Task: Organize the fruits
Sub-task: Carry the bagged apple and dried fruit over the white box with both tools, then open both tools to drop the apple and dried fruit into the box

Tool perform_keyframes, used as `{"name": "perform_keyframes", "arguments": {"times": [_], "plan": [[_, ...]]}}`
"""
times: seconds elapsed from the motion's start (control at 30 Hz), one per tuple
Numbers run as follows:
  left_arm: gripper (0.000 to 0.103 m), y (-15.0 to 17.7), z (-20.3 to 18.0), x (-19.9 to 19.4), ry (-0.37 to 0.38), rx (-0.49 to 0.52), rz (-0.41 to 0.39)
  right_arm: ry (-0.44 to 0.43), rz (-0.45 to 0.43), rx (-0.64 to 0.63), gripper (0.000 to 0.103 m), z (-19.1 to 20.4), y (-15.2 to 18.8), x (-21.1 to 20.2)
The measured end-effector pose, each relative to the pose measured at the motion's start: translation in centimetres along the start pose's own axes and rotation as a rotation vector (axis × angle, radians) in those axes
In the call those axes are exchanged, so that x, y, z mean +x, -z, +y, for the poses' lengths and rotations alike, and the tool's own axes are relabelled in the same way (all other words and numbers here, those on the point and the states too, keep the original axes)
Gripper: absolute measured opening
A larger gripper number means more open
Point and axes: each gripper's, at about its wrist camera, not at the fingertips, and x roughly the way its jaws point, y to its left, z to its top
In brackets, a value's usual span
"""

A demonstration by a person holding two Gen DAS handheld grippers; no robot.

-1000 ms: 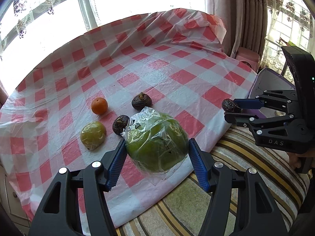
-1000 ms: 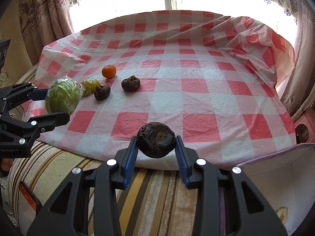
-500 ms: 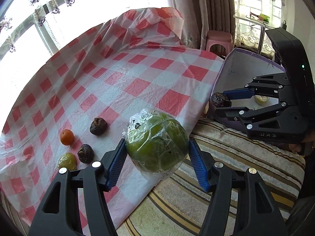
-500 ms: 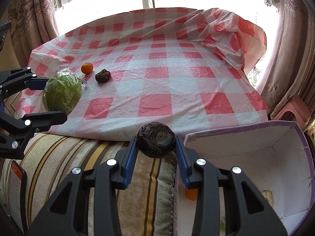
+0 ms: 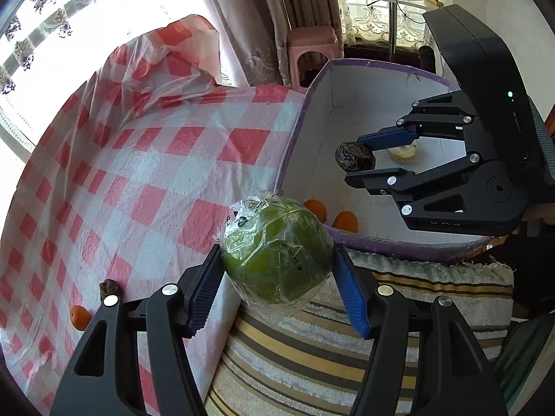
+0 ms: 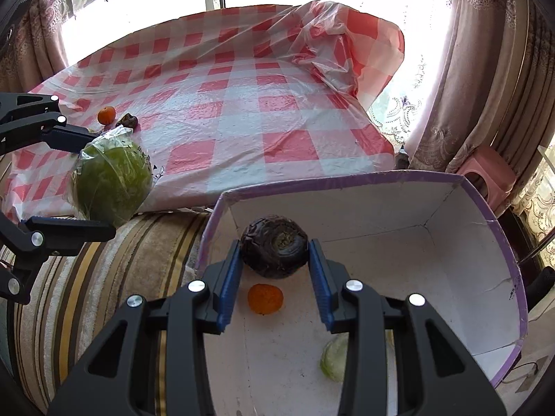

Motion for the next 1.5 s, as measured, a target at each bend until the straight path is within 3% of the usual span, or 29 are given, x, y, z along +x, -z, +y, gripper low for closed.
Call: {"name": "perform_keyframes", "arguments": {"times": [0.5,0.8,1.07,1.4,1.5], "plan": [[0.061,-4.1,-4.3,2.8,0.132,0.131,0.034,0.164,0.060,0.022,0.038,-5.5,2.5,0.1],[0.061,-5.0,-6.8,5.0,0.184,0.170,0.054,0.208,0.104,0.006,0.038,-6.5,3.5,1.0],[0.061,-5.3,-8.0,6.4,0.212,0.161,0.067,0.223,0.135,-0.016,0.039,-6.4,3.8,1.7],[0.061,-4.4,-6.4,9.2,0.207,0.123,0.147,0.231,0.169,-0.006,0.040,-7.0,4.4,2.7],[0.062,-4.2,-5.9,9.8,0.222,0.114,0.161,0.232,0.173,-0.006,0.050,-7.0,4.4,2.7]]}}
